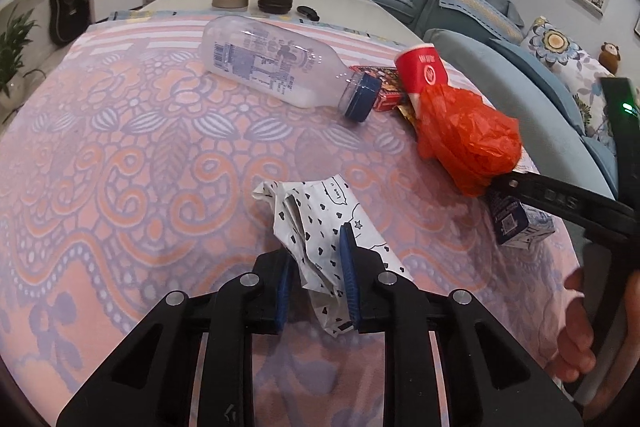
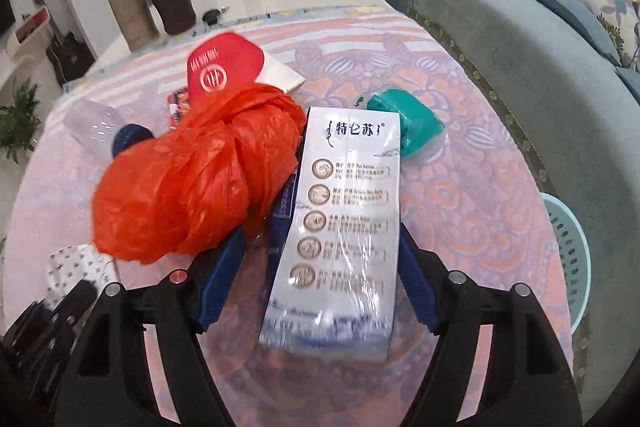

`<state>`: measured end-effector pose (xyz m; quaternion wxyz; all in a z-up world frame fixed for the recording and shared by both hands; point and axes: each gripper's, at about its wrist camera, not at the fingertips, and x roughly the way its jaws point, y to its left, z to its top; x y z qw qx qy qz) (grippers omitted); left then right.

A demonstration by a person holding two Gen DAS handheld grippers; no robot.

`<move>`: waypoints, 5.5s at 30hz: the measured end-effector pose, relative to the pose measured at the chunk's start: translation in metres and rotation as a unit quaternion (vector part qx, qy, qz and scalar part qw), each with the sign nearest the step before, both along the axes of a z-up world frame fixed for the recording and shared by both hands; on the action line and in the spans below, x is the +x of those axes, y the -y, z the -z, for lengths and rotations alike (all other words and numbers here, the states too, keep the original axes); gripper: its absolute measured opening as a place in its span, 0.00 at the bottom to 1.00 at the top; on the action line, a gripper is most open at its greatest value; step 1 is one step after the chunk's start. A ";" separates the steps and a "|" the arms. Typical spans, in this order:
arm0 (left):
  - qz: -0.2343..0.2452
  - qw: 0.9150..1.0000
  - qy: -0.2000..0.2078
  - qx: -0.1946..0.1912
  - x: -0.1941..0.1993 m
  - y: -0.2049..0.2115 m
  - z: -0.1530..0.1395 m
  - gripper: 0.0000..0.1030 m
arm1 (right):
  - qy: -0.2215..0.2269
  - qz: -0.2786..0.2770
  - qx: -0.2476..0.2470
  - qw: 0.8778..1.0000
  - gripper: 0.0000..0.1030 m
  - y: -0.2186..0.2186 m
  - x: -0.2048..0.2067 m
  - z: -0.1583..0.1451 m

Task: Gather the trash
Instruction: 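Grasp the dotted napkin with the left tool while the right grasps the milk box, then carry napkin and milk box over the blue basket and open both tools, then move both tools back over the table toward the red bag and bottle, then grasp the plastic bottle with the left tool while the right grasps the red bag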

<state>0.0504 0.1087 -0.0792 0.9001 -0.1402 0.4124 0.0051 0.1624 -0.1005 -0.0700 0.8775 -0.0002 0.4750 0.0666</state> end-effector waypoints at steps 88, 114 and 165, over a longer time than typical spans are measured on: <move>0.237 0.952 0.178 -0.079 0.041 0.206 -0.121 0.58 | 0.194 0.102 0.075 0.973 0.62 0.216 -0.083 -0.072; -0.207 0.974 0.028 -0.083 0.129 -0.057 -0.018 0.85 | 0.119 -0.068 0.060 0.989 0.75 -0.005 -0.006 -0.010; 0.130 0.991 -0.001 -0.027 0.016 0.066 -0.005 0.52 | 0.048 -0.058 0.081 0.994 0.33 0.063 -0.067 -0.001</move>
